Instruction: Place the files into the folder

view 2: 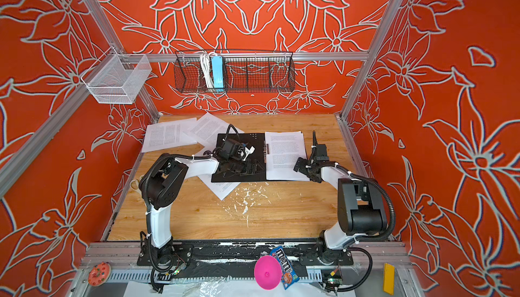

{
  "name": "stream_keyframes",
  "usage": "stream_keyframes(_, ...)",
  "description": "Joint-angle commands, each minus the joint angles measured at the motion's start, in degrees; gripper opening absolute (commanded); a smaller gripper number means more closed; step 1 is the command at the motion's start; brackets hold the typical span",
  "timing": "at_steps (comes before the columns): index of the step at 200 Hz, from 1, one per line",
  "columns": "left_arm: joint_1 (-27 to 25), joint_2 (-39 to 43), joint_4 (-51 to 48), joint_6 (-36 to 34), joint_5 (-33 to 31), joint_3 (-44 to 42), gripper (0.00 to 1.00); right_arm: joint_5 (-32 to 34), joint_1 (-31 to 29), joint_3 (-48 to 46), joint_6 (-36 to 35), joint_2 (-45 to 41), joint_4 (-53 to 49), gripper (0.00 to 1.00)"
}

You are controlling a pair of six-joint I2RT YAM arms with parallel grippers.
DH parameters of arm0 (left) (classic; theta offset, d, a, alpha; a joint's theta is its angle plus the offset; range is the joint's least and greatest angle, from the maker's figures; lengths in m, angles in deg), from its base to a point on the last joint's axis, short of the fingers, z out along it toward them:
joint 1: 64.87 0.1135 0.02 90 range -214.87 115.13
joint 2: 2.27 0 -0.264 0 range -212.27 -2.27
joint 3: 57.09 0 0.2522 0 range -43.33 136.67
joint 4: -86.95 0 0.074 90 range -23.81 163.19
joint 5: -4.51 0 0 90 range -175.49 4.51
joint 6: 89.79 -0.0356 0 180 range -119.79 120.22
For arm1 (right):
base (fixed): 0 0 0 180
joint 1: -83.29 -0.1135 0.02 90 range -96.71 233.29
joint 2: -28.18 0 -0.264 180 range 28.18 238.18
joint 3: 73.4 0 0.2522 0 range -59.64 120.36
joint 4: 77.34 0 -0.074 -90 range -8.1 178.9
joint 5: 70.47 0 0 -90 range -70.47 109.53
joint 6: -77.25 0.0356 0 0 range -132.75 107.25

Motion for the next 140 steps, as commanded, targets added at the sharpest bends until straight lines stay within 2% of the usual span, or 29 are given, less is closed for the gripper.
stream_keyframes(1,-0.43,-2.2,-2.65,-0.27,-0.95,0.04,0.98,-3.45,-0.13,-0.71,-0.24,-0.26,-0.78,0.96)
stream_keyframes(76,-0.52,-2.78,-2.63,-0.27,-0.87,0.42,0.98,-4.45,-0.19,-1.15,-2.78,-2.02,-0.83,0.95)
stream_keyframes(140,-0.7,-3.28,-2.89,-0.3,-0.85,0.86,0.98,-0.87,-0.19,-0.94,-5.3,-3.06,-3.25,0.95)
